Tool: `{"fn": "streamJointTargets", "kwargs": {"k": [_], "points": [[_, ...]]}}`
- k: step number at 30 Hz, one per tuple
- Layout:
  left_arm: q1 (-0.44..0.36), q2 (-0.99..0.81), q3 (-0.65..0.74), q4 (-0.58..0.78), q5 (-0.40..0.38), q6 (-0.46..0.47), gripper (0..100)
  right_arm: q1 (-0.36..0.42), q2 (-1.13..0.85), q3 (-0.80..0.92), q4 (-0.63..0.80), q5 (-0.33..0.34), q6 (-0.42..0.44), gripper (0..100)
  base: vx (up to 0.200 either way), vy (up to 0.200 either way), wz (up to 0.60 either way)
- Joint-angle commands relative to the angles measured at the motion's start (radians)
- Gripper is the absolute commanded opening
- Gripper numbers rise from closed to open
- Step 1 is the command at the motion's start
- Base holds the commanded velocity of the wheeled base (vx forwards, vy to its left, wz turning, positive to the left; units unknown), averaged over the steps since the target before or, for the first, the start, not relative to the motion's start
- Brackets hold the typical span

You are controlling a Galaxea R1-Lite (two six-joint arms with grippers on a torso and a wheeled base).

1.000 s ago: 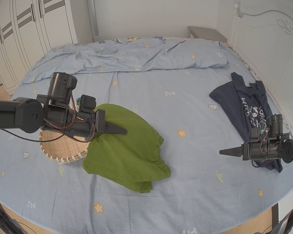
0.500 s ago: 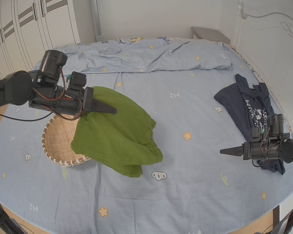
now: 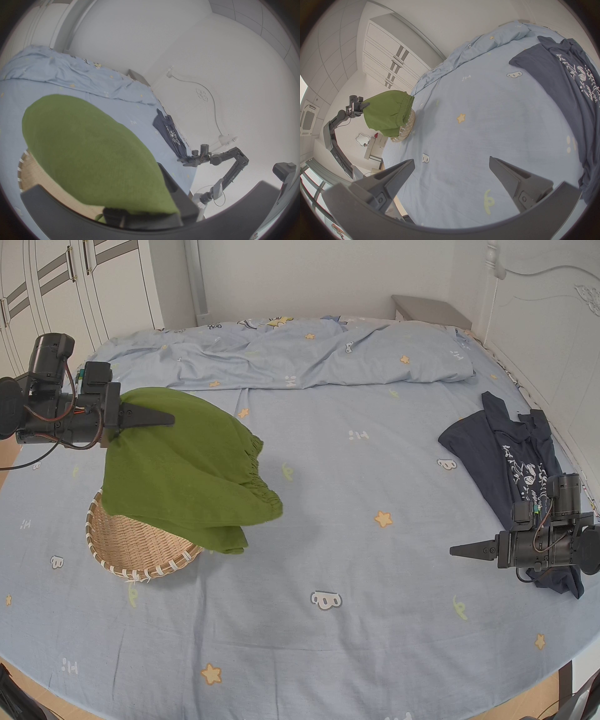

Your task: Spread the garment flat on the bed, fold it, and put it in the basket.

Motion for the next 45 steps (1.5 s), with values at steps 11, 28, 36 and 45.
{"fn": "streamJointTargets", "kwargs": {"k": [11, 28, 36, 45], "points": [[0.161, 0.134, 0.086, -0.035, -0.013, 0.038, 0, 0.002, -0.006, 0.003, 0.000, 0.000, 0.000, 100, 0.000, 0.000, 0.00], [0.270, 0.191, 0.192, -0.039, 0.088, 0.075, 0, 0.023, -0.063, 0.020, 0.002, 0.004, 0.000, 100, 0.000, 0.000, 0.00], [0.271, 0.277, 0.095, -0.032, 0.202, 0.006, 0, 0.026, -0.061, 0.020, 0.002, 0.004, 0.000, 100, 0.000, 0.000, 0.00], [0.254, 0.337, 0.006, 0.037, 0.258, -0.038, 0, 0.029, -0.061, 0.025, 0.000, 0.002, 0.000, 100, 0.000, 0.000, 0.00]]}}
